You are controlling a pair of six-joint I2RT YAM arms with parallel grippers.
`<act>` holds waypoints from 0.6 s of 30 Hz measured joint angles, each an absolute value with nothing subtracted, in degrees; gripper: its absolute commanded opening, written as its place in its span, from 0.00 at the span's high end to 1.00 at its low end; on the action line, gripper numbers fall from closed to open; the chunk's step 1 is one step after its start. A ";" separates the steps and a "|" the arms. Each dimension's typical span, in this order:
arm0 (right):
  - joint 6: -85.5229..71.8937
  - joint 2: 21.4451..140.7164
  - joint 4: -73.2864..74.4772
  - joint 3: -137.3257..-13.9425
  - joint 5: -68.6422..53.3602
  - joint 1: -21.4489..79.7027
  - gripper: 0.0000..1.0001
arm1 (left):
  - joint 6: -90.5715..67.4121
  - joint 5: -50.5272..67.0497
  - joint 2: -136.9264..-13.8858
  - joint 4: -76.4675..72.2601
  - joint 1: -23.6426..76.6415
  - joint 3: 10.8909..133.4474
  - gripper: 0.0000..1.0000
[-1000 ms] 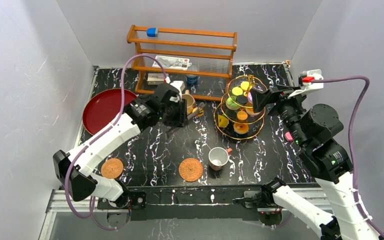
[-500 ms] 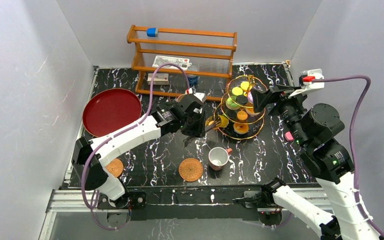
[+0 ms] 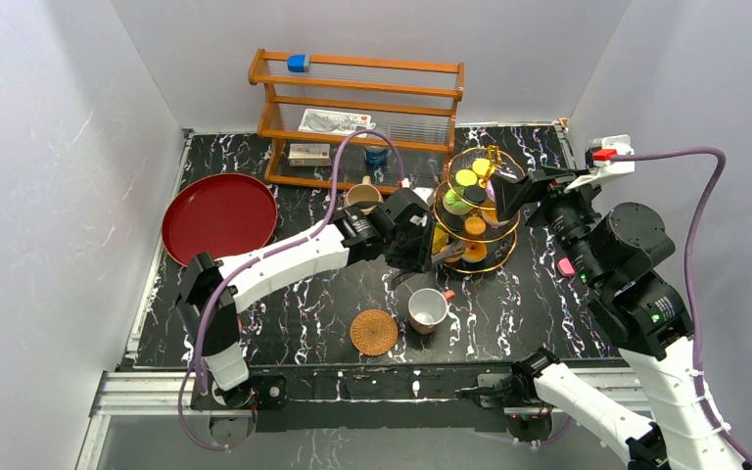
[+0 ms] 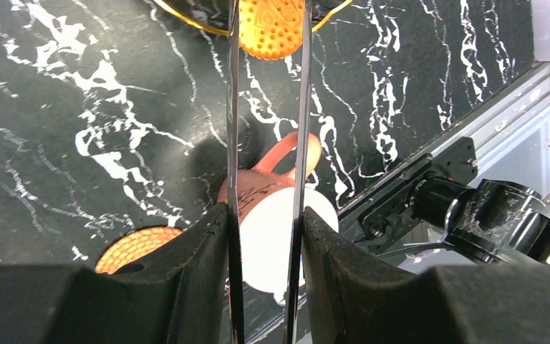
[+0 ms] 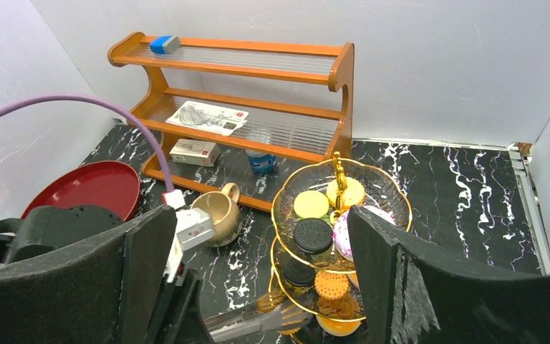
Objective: Serve the afternoon tea
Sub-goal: Place the desert on the desert table.
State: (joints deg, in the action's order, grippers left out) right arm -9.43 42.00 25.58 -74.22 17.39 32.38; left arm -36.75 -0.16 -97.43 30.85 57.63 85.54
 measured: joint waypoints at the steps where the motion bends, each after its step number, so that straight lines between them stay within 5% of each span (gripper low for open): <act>1: -9.43 42.00 25.58 -74.22 17.32 32.38 0.01 | -36.84 0.25 -98.10 30.48 57.82 86.06 0.68; 18: -9.45 41.19 25.12 -74.19 15.79 32.38 0.01 | -37.32 3.22 -109.01 26.61 61.60 93.91 0.69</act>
